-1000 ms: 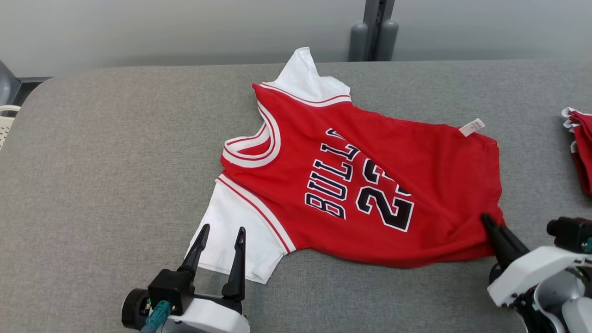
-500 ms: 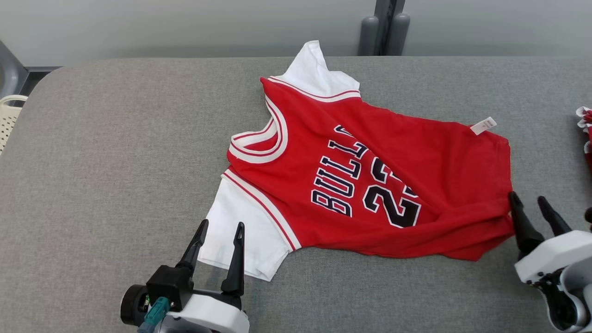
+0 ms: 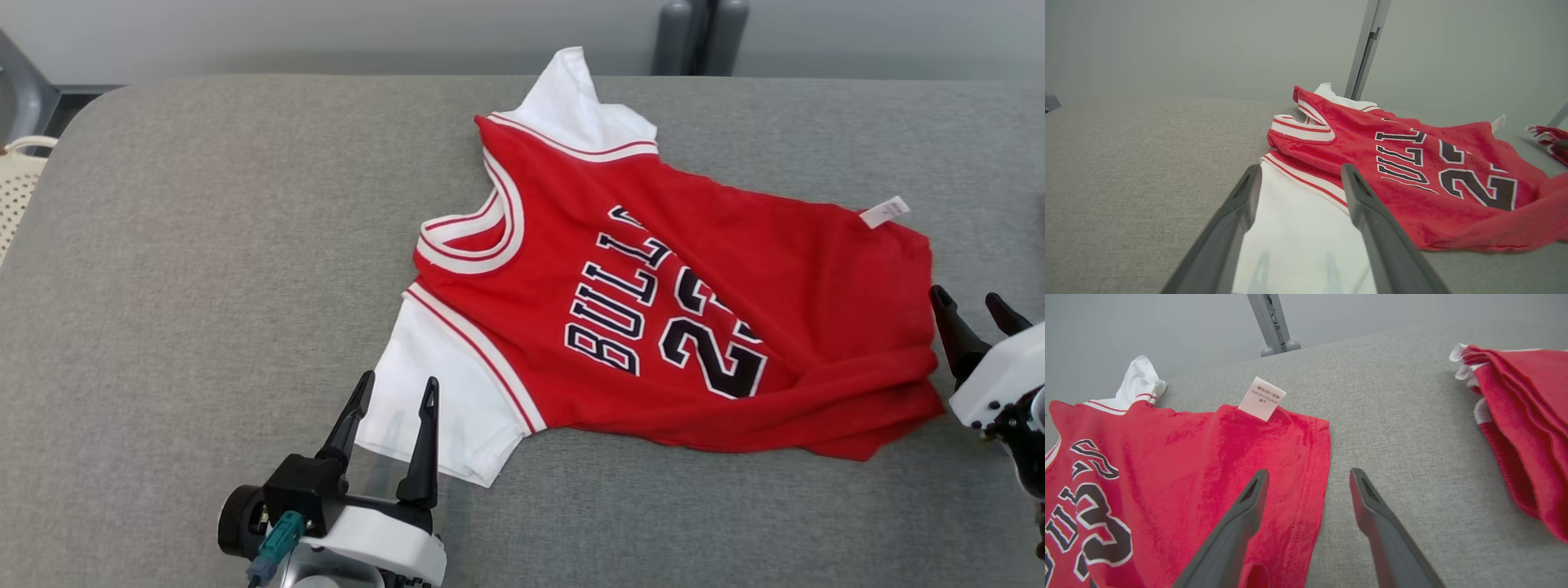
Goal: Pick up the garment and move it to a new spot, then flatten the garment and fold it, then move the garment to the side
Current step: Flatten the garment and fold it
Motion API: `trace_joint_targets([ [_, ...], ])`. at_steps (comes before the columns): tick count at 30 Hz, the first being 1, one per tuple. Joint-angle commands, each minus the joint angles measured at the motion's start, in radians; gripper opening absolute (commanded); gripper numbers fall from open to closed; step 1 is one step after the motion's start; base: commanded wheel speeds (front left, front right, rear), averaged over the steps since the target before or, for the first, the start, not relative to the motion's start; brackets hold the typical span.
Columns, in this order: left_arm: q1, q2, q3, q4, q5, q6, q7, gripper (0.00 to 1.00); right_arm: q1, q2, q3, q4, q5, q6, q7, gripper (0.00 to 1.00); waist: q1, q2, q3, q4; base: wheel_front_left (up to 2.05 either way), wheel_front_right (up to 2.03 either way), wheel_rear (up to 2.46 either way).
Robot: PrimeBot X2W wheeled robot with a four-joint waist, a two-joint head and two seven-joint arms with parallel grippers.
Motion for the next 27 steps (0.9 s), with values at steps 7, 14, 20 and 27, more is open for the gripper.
trace_joint_targets([
  [7, -0.031, 0.003, -0.001, -0.004, -0.006, 0.0, -0.001, 1.0, -0.116, -0.039, 0.048, 0.142, 0.014, 0.0, 0.186, 1.0, 0.0, 0.0, 0.037, 0.065, 0.0, 0.0, 0.0],
  [14, -0.037, 0.002, -0.005, -0.013, -0.016, 0.007, -0.001, 1.0, -0.187, -0.066, 0.123, 0.239, 0.016, 0.0, 0.323, 0.46, 0.0, 0.0, 0.058, 0.097, 0.0, 0.0, 0.0],
  [20, -0.044, 0.003, -0.015, -0.017, -0.023, 0.01, -0.001, 1.0, -0.247, -0.102, 0.162, 0.235, 0.0, 0.0, 0.277, 0.0, 0.0, 0.0, 0.07, 0.106, 0.0, 0.0, 0.0],
  [27, -0.053, 0.002, -0.021, -0.018, -0.026, 0.012, -0.002, 1.0, -0.364, -0.118, 0.162, 0.273, -0.039, 0.0, 0.174, 0.0, 0.0, 0.0, 0.085, 0.117, 0.0, 0.0, 0.0],
])
